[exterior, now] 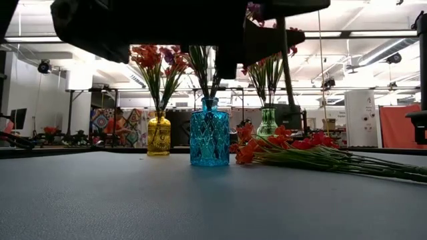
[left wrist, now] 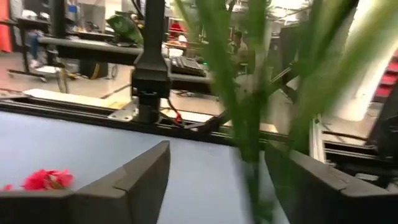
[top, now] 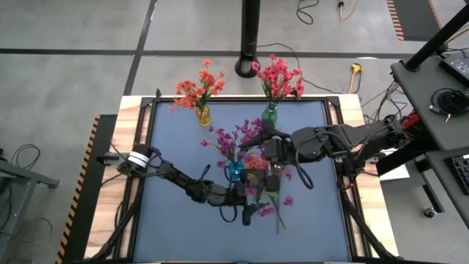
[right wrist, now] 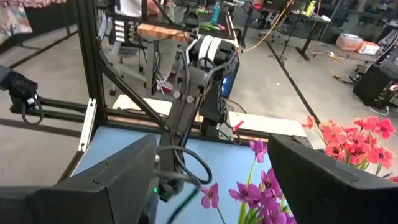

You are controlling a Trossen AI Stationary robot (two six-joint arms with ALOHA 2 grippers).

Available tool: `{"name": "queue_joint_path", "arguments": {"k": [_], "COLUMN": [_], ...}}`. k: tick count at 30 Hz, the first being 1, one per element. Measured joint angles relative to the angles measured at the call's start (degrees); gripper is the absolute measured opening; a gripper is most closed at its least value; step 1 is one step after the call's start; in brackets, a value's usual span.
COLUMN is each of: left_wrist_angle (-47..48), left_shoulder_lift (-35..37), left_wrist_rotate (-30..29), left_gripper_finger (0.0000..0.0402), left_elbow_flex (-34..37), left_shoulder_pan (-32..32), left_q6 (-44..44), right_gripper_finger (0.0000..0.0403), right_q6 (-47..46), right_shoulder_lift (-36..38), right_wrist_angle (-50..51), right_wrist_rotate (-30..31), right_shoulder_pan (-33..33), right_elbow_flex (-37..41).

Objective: Sort flowers into vase by color
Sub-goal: Put the violet flower into the blue vase

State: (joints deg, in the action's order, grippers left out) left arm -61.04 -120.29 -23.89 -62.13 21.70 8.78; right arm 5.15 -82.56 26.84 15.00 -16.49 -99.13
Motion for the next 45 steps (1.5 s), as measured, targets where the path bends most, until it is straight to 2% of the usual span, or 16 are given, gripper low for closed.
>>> {"name": "queue_joint_path", "arguments": {"k": [3,7,9,15,20,22,26,28,31,34,38,42,45], "left_wrist_angle": [0.54,0.72,0.72,2.77,4.44,7.36,13.15,14.92,14.31,10.51,4.28,-0.39,-1.14], "left_shoulder_lift": [0.0,0.12,0.31,1.23,1.97,3.07,6.66,9.02,13.38,18.0,23.47,25.45,25.0], "left_wrist_rotate": [-1.95,-2.39,-2.48,-2.57,-2.84,-5.0,-7.18,-8.54,-9.86,-8.44,-8.05,-8.01,-8.62], "left_gripper_finger": [0.0184,0.0043,0.0017,0.0007,0.0007,0.0007,0.0006,0.0006,0.0006,0.0006,0.0006,0.0007,0.0007], "left_elbow_flex": [0.07,0.81,1.03,1.09,1.11,1.22,2.0,3.51,7.52,11.84,17.38,20.32,20.52], "left_shoulder_pan": [0.74,1.06,1.07,1.14,2.18,2.81,3.99,4.62,5.3,5.31,5.3,5.29,5.31], "left_q6": [-1.03,-1.25,-1.25,-1.89,-7.38,-9.0,-10.08,-10.68,-12.99,-15.32,-17.21,-16.8,-16.67], "right_gripper_finger": [0.0302,0.0302,0.0302,0.0305,0.032,0.0324,0.0323,0.0321,0.0315,0.0308,0.03,0.0297,0.0298], "right_q6": [-0.12,-0.57,-0.64,-3.81,-4.29,-4.13,-4.33,-6.73,-13.08,-18.62,-23.02,-21.45,-16.47], "right_shoulder_lift": [0.07,0.22,0.24,0.44,0.73,1.71,4.71,6.72,8.91,10.68,12.47,14.27,13.14], "right_wrist_angle": [1.47,2.77,3.26,4.37,4.58,5.51,13.31,19.41,27.91,32.39,32.26,19.8,2.11], "right_wrist_rotate": [-0.01,-0.02,-0.02,-0.31,-0.18,0.18,4.68,7.79,10.95,14.2,15.51,18.25,17.98], "right_shoulder_pan": [0.0,0.0,0.0,0.0,0.0,0.02,0.0,-0.2,-0.72,-1.74,-4.09,-7.21,-9.25], "right_elbow_flex": [0.0,0.0,0.0,0.0,0.0,-0.35,-5.59,-8.27,-8.28,-4.07,4.42,17.38,27.96]}}
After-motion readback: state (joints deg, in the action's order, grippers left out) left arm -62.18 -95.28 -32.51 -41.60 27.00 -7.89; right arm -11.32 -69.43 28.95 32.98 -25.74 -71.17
